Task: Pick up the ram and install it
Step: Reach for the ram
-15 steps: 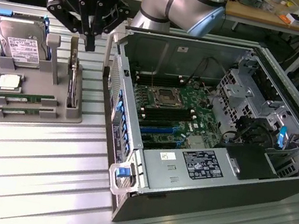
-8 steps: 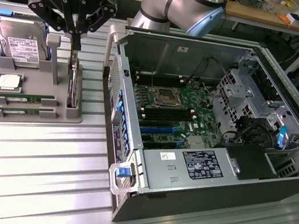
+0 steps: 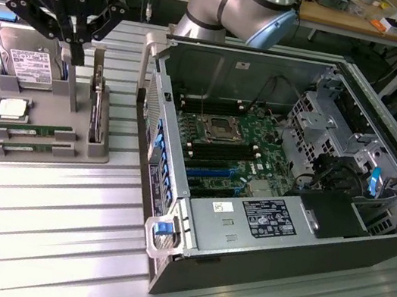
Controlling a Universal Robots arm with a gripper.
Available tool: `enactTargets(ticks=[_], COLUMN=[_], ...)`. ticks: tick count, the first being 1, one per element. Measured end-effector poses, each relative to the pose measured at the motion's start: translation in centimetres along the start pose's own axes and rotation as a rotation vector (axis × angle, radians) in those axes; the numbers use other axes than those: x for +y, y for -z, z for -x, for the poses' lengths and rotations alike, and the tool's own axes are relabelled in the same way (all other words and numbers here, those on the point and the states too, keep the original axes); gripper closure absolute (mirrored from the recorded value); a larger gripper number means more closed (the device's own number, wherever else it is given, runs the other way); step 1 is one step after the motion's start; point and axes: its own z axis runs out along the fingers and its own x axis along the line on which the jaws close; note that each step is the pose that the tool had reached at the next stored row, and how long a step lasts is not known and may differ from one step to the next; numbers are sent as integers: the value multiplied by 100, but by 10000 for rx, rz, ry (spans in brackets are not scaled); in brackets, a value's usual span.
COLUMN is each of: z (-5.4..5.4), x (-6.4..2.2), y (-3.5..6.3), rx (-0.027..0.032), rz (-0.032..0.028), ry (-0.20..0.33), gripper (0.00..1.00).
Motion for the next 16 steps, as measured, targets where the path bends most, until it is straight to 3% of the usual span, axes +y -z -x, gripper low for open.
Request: enactTargets(ticks=[6,8,13,16], z=[-269,-299,-304,-305], x=[22,24,21,20], y=[-11,-26,-79,-100], rx=[2,7,154,208], rz=[-1,11,131,177], ry=[-1,134,1876,2516], gripper=[89,89,89,89])
